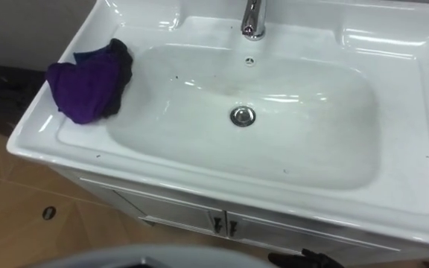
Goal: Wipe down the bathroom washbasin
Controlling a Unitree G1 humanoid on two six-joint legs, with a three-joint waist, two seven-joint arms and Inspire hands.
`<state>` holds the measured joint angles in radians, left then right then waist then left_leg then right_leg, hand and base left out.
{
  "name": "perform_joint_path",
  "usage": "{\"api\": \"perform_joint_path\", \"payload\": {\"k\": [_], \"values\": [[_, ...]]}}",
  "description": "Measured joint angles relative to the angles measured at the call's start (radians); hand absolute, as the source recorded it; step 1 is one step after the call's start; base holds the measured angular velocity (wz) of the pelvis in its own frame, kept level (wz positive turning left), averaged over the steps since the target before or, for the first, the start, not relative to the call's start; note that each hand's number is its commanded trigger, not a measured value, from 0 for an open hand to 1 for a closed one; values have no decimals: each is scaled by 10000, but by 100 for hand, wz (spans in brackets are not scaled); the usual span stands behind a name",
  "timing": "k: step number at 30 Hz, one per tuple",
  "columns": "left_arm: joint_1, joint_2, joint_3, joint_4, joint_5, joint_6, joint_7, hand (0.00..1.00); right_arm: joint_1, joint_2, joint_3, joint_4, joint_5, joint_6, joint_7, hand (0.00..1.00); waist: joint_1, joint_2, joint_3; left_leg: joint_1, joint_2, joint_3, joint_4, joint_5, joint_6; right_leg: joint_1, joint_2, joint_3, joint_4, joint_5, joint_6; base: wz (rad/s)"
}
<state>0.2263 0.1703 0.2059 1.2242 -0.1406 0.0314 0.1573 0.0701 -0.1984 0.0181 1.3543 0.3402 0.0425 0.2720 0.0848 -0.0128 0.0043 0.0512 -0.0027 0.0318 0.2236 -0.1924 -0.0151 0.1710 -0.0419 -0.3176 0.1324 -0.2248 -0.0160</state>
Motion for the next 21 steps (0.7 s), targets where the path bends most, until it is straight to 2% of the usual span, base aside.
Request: {"api": "perform_joint_path", "payload": {"k": [9, 13, 21], "values": [[-694, -33, -1110, -392, 244, 99, -962, 0, -137, 36, 282, -363, -756, -88, -211, 0, -206, -21, 11, -62, 67, 513, -3, -13, 17, -153, -8, 161, 29, 6, -3, -6], [-821, -61, -1137, -584, 252, 95, -1519, 0, -160, 40, 369, -378, -754, -99, -213, 0, -257, -35, 3, -61, 73, 641, -17, -13, 17, -176, -11, 239, 38, 6, -3, -5], [-807, -59, -1138, -614, 249, 49, -1746, 0, -134, 65, 680, -651, -756, -97, -280, 0, -249, -110, -36, -94, 72, 794, -102, -13, 17, -325, -19, 405, 68, 7, 1, -6]]}}
